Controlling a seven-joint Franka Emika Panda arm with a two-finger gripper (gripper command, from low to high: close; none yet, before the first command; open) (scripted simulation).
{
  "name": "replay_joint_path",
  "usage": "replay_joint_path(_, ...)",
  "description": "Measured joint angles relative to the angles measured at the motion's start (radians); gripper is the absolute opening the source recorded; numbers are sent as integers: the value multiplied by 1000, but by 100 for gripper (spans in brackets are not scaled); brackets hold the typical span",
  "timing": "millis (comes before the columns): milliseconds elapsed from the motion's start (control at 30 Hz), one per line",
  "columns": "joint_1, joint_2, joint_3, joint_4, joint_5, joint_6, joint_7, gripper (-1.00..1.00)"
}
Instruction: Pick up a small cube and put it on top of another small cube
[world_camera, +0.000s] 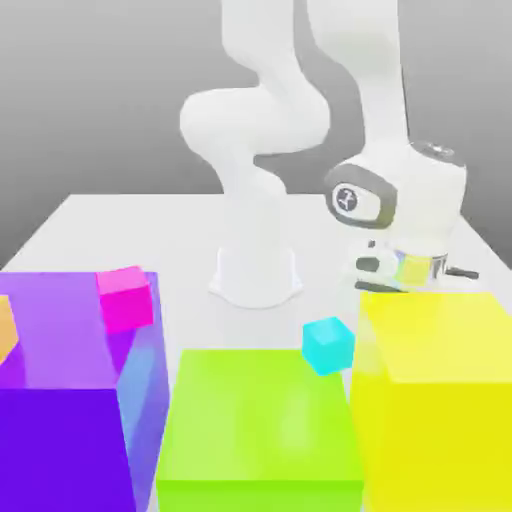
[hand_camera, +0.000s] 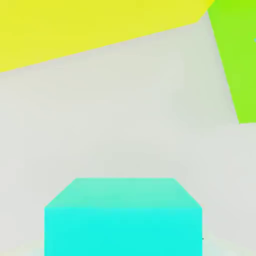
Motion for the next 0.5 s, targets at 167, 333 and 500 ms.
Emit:
replay_joint_path(167, 75, -64, -32, -13, 265, -24, -200, -100)
replay_joint_path(333, 120, -91, -57, 144, 372, -167, -406, -100)
replay_joint_path(500, 164, -121, -76, 324, 458, -326, -617, -100)
